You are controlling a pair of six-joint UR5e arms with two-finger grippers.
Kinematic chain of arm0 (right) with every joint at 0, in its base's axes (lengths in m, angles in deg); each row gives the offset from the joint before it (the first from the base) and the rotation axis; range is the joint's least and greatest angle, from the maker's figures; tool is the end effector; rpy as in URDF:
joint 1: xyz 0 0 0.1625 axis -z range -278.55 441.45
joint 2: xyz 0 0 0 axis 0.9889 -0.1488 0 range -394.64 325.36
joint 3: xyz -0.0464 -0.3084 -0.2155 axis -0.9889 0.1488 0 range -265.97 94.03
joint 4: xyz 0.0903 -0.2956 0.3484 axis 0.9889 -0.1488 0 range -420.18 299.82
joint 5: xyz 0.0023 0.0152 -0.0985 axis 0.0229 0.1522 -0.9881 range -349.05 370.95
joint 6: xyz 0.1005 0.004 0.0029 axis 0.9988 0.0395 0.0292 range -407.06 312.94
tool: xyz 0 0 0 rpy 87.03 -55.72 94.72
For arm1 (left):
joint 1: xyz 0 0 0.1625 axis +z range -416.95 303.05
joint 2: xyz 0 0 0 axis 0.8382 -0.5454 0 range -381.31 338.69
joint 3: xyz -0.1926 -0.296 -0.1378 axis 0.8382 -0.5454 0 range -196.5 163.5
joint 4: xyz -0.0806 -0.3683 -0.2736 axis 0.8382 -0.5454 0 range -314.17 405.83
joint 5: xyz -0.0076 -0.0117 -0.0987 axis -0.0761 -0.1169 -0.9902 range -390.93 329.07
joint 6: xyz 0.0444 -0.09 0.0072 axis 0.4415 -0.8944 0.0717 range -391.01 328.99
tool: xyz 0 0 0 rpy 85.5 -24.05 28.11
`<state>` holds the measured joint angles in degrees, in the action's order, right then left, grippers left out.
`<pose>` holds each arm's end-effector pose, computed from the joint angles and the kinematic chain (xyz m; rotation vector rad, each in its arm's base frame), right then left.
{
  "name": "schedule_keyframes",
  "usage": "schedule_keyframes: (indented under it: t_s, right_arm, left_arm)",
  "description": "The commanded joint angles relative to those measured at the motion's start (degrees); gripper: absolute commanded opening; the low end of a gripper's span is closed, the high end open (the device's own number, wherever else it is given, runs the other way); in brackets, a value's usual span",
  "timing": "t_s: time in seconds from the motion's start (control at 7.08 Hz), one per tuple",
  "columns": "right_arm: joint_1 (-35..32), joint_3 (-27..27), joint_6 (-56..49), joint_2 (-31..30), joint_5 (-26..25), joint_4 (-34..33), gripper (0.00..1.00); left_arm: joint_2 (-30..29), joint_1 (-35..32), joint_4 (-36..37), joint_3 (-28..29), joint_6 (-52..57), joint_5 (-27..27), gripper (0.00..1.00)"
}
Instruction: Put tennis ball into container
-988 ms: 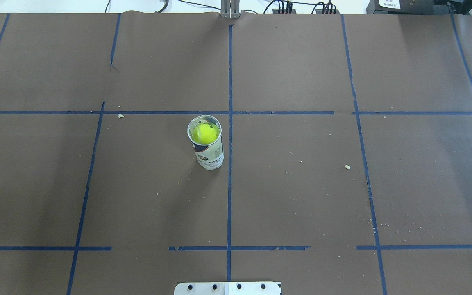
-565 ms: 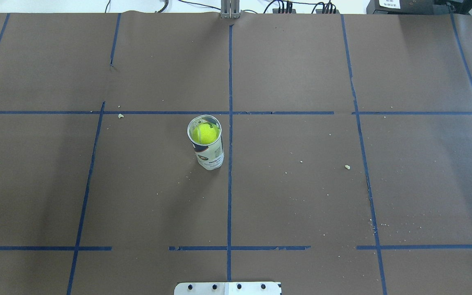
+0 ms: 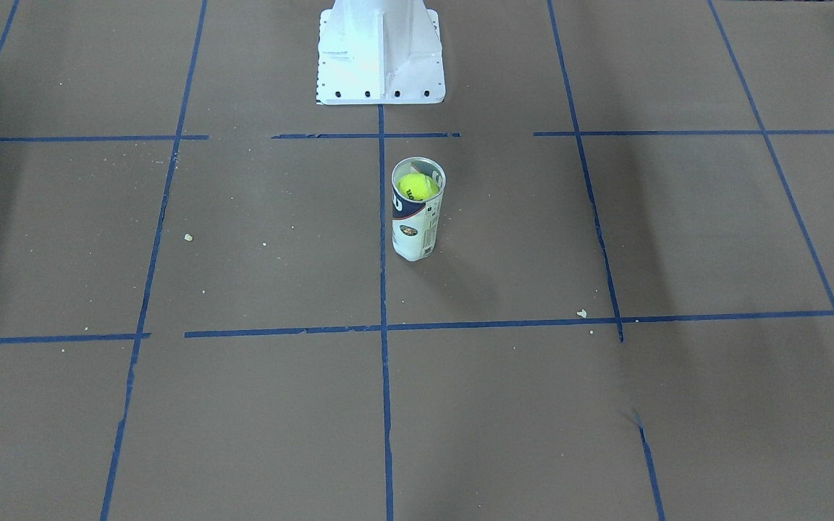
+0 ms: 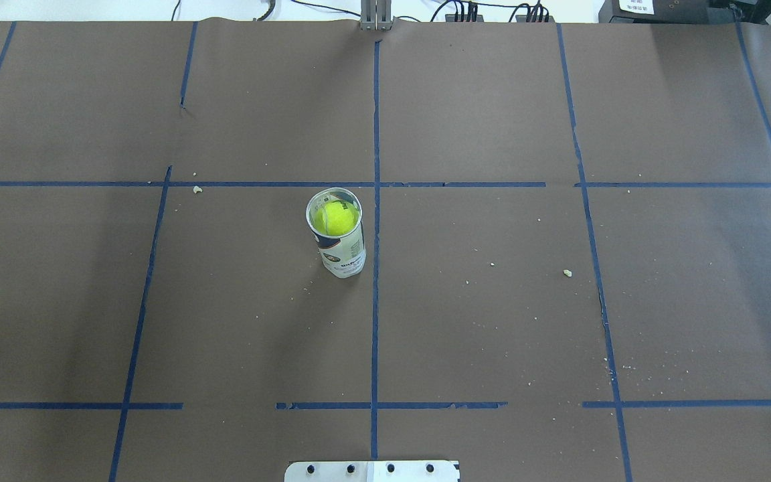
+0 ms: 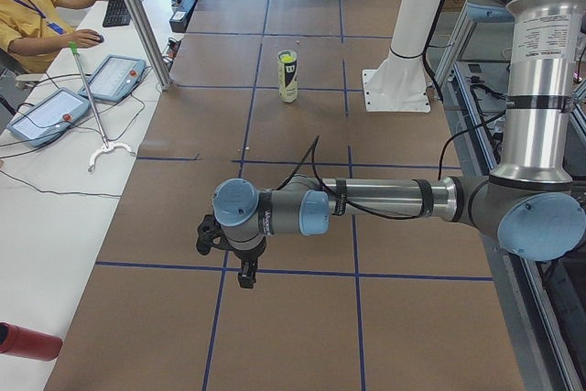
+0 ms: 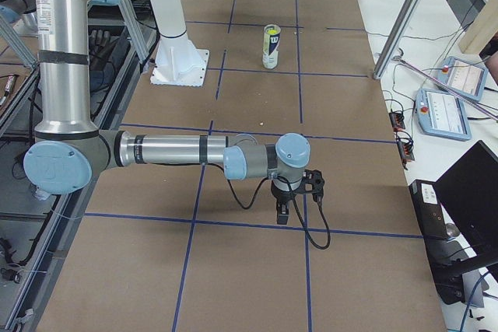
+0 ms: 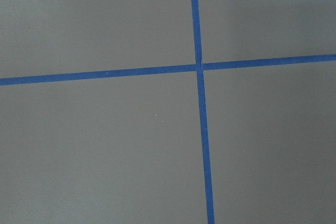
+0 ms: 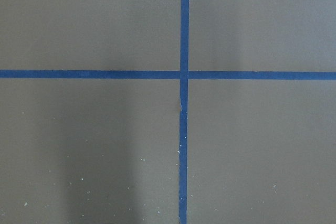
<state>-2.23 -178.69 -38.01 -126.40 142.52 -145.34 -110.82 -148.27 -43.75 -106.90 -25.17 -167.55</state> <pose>0.0065 -0.5455 0.5987 -0.0010 -0.7313 0.0087 -0.0727 -0.5406 0.6122 0.0424 0.8129 0.0708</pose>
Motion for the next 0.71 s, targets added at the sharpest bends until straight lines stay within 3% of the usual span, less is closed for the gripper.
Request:
schedule_keyframes:
  t_s: [0.0, 0.56]
  right_arm:
    - [0.0, 0.0, 0.0, 0.0, 0.0, 0.0, 1.0]
    - [0.0, 0.0, 0.0, 0.0, 0.0, 0.0, 1.0]
  left_arm:
    - [-0.14, 0.0, -0.07, -0.12, -0.3, 0.04, 1.0]
    - [-0.4, 0.0, -0.07, -0.65, -0.39, -0.05, 1.0]
